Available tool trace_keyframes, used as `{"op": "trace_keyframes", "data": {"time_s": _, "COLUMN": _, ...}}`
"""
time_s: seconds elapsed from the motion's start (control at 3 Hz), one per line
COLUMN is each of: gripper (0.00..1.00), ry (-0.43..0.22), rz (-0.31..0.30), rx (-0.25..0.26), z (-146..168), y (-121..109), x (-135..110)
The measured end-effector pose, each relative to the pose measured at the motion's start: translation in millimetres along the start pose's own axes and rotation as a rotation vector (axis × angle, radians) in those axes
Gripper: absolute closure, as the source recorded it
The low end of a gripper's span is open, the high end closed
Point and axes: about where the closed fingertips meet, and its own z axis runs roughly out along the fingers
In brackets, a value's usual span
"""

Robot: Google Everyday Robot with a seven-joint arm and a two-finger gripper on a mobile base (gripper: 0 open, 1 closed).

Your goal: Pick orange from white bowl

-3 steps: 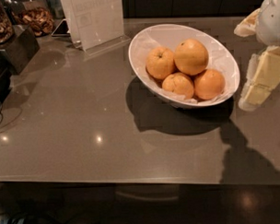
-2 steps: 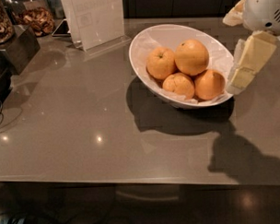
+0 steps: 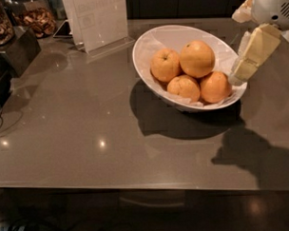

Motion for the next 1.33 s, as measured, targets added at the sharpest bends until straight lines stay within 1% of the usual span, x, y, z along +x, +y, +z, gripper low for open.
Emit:
{"op": "trace_keyframes", "data": {"time_s": 0.33, "gripper": 0.0, "ry": -0.039, "rz": 0.045, "rx": -0.038, "z": 20, "y": -25, "x": -3}}
{"op": "trace_keyframes", "data": {"time_s": 0.67, "gripper": 0.0, "ry": -0.082, "rz": 0.085, "rx": -0.105, "z": 50, "y": -43, "x": -7}}
{"op": "trace_keyframes", "data": {"time_s": 1.0, "gripper": 0.0, "ry": -0.094, "rz": 0.09, "rx": -0.169, "z": 79, "y": -50, "x": -16}}
{"op": "trace_keyframes", "data": {"time_s": 1.33, "gripper": 0.0, "ry": -0.106, "rz": 0.096, "rx": -0.157, "z": 81, "y": -53, "x": -16}}
